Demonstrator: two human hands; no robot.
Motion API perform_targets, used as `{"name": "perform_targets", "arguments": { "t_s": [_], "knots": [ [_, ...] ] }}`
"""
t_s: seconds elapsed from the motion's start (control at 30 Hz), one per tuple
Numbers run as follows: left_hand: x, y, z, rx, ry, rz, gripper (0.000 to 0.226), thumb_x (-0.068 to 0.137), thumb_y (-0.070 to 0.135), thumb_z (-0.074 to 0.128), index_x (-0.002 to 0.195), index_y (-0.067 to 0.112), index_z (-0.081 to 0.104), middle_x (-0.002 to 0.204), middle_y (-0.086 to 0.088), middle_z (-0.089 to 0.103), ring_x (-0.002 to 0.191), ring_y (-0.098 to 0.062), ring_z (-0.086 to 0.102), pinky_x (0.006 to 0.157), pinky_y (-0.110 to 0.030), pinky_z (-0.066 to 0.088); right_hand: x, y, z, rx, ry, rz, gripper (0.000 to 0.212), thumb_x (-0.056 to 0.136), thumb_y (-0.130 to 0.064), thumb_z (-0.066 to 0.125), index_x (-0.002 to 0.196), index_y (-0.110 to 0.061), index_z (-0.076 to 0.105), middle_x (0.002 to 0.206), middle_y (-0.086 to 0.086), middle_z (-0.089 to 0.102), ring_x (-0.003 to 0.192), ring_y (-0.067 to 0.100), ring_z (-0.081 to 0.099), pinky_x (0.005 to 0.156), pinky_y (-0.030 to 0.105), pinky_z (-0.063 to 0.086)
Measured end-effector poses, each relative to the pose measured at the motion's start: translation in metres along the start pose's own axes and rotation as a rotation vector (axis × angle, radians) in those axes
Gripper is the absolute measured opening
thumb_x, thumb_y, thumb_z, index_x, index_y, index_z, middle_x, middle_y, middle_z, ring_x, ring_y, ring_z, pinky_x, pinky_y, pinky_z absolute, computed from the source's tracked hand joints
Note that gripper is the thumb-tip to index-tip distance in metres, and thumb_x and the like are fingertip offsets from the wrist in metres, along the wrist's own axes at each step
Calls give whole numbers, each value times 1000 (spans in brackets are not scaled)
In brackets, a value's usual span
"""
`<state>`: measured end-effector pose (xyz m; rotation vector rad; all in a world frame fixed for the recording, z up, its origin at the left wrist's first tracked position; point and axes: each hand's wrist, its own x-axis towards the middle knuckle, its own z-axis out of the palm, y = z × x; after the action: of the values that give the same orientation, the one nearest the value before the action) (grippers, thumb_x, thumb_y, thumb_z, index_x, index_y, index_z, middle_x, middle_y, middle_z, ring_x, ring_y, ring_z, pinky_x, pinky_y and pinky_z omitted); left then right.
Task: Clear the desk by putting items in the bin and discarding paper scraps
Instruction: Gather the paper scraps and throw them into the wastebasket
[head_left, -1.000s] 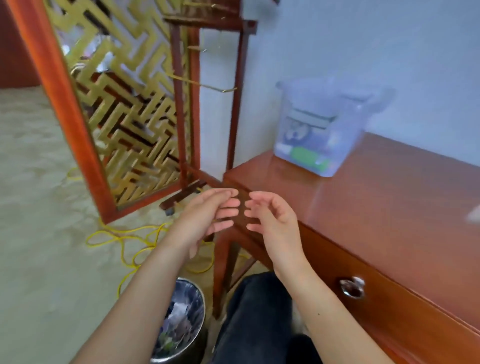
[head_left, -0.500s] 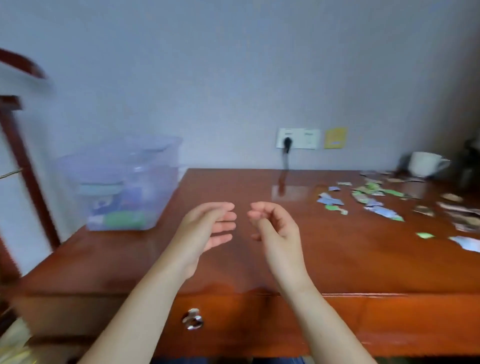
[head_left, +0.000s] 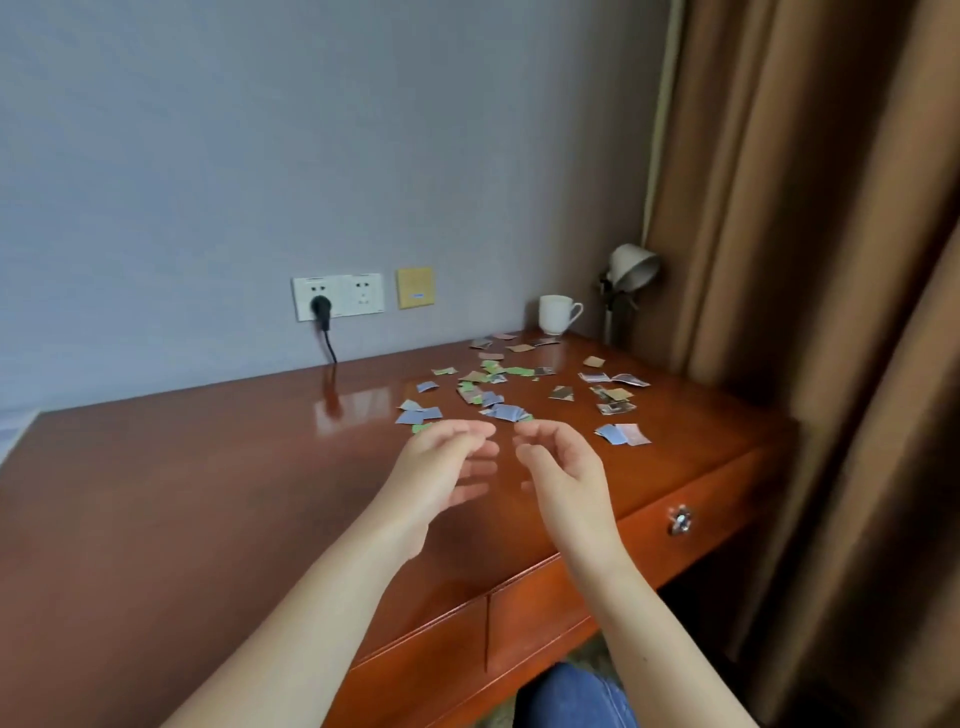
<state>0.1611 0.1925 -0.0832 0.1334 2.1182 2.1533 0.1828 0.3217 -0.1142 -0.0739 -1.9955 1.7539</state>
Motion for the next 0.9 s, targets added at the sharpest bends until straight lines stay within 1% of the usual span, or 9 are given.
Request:
{"name": "perform_targets", "arguments": {
  "t_s": [0.23, 0.43, 0.57, 0.63, 0.7, 0.77, 0.8, 0.87, 0.9],
  "knots": [
    [39, -10, 71, 32, -65, -38, 21, 96, 18, 54, 114, 15, 64, 107, -7, 67, 99, -20, 67, 87, -35, 57, 43, 27, -57, -142, 50, 61, 17, 95, -18, 54, 107, -28, 62, 100, -14, 62, 98, 8, 60, 85, 29, 55],
    [86, -27, 120, 118, -96, -9, 21, 97, 17, 53, 116, 19, 62, 106, 0, 66, 96, -12, 65, 79, -23, 56, 96, 59, -108, -332, 59, 117, 23, 94, -19, 57, 116, -24, 59, 108, -7, 62, 94, 6, 58, 73, 15, 47],
    [120, -39, 134, 185, -62, 21, 21, 96, 18, 53, 115, 21, 61, 109, 1, 65, 96, -11, 64, 77, -19, 54, 135, 85, -120, -548, 5, 224, 35, 90, -29, 64, 124, -26, 54, 122, -2, 60, 98, 10, 59, 74, 20, 52],
    [135, -46, 139, 229, -58, 39, 20, 96, 19, 54, 115, 23, 61, 111, 2, 64, 97, -11, 63, 76, -18, 53, 149, 94, -117, -705, 22, 236, 45, 87, -37, 68, 128, -28, 52, 131, -2, 54, 107, 13, 56, 79, 23, 54],
    [148, -52, 144, 272, -52, 65, 19, 96, 20, 53, 113, 25, 60, 111, 4, 64, 96, -11, 63, 75, -17, 53, 160, 100, -114, -866, 50, 224, 54, 84, -48, 67, 132, -29, 49, 136, -3, 50, 118, 15, 50, 86, 27, 52],
    [157, -58, 148, 332, -46, 106, 17, 97, 21, 53, 110, 29, 60, 111, 6, 63, 96, -10, 63, 78, -20, 55, 168, 104, -110, -1007, 61, 223, 63, 82, -58, 64, 136, -30, 46, 140, -4, 48, 125, 18, 44, 92, 30, 49],
    [161, -60, 150, 358, -42, 125, 17, 97, 21, 53, 109, 31, 59, 111, 7, 63, 97, -11, 63, 81, -24, 56, 172, 106, -107, -1062, 58, 226, 67, 81, -62, 63, 137, -30, 45, 141, -4, 47, 127, 19, 43, 94, 31, 48],
    [168, -63, 152, 395, -37, 148, 18, 96, 21, 53, 106, 34, 59, 110, 9, 64, 100, -13, 63, 86, -33, 57, 179, 110, -103, -1128, 56, 231, 73, 80, -66, 61, 140, -29, 44, 142, -4, 48, 128, 20, 42, 97, 32, 46],
    [171, -64, 152, 408, -40, 153, 18, 96, 21, 53, 105, 35, 59, 109, 9, 64, 99, -13, 63, 85, -35, 58, 181, 110, -102, -1141, 60, 227, 73, 80, -67, 61, 140, -30, 44, 141, -4, 48, 128, 20, 42, 97, 32, 46]
  ]
}}
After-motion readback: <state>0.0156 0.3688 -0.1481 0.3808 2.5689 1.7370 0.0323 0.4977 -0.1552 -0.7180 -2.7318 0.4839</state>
